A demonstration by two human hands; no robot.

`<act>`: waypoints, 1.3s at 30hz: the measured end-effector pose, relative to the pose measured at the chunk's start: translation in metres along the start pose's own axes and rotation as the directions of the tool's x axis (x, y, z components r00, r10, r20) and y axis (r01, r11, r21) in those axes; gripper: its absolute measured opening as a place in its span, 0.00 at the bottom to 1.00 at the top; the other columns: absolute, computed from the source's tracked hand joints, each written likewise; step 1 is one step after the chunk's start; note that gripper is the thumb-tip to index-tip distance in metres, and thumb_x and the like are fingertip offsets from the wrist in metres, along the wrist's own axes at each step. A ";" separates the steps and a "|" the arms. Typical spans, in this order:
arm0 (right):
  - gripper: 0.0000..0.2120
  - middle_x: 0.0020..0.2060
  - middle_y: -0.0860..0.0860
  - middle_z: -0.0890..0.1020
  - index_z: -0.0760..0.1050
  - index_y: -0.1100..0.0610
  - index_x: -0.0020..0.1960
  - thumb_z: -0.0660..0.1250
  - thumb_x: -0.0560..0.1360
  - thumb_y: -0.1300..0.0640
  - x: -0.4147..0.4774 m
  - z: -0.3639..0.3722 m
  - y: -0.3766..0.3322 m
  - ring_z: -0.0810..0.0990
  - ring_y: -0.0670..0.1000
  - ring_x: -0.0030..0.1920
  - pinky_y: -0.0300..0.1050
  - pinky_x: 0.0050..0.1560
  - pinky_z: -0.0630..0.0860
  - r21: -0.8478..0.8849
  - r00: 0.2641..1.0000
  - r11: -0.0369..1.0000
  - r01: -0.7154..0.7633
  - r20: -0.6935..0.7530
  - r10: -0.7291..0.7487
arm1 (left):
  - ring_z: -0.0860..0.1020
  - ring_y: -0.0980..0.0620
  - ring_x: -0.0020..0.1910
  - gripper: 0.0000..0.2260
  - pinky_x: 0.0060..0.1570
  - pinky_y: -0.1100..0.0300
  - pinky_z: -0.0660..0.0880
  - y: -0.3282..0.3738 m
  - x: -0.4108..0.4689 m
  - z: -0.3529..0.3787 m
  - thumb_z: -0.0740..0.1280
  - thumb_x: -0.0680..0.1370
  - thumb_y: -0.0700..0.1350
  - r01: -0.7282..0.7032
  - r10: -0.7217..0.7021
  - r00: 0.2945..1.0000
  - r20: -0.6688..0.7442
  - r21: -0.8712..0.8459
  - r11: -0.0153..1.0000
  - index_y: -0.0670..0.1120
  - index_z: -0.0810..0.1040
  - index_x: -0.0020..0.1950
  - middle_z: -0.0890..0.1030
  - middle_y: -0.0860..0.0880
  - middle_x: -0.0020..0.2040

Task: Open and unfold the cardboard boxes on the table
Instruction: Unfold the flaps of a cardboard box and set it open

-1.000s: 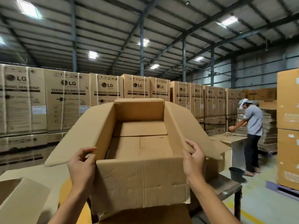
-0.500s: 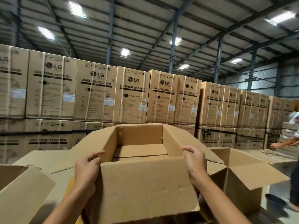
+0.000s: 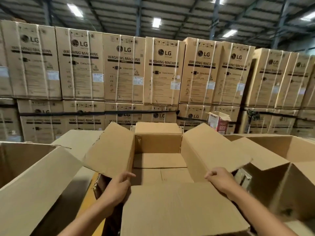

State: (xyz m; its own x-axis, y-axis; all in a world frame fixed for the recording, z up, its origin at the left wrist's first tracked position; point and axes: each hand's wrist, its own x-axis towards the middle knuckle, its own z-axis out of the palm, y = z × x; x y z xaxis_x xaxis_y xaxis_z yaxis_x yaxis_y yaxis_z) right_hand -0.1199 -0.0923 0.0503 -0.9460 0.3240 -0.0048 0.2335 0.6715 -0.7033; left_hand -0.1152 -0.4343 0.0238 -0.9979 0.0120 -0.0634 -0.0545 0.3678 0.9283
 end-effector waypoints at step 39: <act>0.38 0.69 0.55 0.75 0.64 0.54 0.77 0.77 0.72 0.51 0.105 0.125 -0.026 0.77 0.56 0.61 0.47 0.58 0.73 -0.586 0.722 0.588 0.557 0.692 0.005 | 0.76 0.43 0.62 0.33 0.61 0.53 0.73 -0.006 0.150 0.131 0.74 0.74 0.57 -0.350 -0.312 0.828 0.466 0.864 0.362 0.41 0.69 0.73 0.77 0.43 0.66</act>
State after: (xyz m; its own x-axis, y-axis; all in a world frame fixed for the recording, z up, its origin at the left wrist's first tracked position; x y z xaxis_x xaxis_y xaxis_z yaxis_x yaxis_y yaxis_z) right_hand -0.2537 -0.1590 -0.0208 -0.8375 -0.2238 -0.4985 -0.2581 0.9661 -0.0001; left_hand -0.2601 -0.3132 -0.0391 -0.7933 0.3287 -0.5125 0.3596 0.9322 0.0414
